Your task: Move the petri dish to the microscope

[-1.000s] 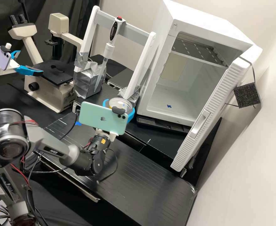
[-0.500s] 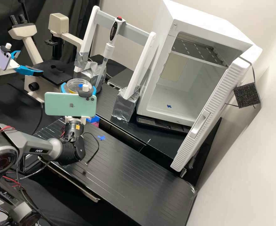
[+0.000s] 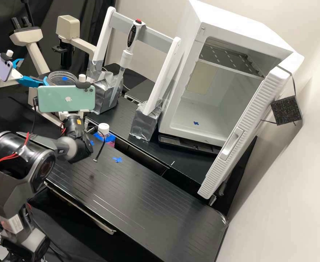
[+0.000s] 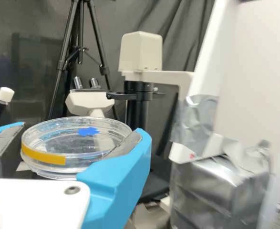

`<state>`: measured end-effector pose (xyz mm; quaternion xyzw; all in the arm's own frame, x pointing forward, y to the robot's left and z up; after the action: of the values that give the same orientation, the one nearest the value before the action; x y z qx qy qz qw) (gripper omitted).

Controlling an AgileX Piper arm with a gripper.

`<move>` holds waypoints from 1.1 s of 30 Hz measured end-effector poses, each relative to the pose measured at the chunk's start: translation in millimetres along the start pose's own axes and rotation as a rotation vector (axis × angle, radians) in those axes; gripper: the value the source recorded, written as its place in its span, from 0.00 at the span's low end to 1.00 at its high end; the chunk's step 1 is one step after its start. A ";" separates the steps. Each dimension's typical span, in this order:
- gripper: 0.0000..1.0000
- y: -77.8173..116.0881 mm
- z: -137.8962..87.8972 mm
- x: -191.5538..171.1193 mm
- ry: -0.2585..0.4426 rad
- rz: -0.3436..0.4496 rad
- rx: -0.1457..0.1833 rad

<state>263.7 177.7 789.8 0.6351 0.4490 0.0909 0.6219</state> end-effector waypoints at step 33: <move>0.00 -21.1 39.2 137.8 -0.133 -0.121 0.014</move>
<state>360.4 240.4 702.2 0.6160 0.4449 0.0077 0.6500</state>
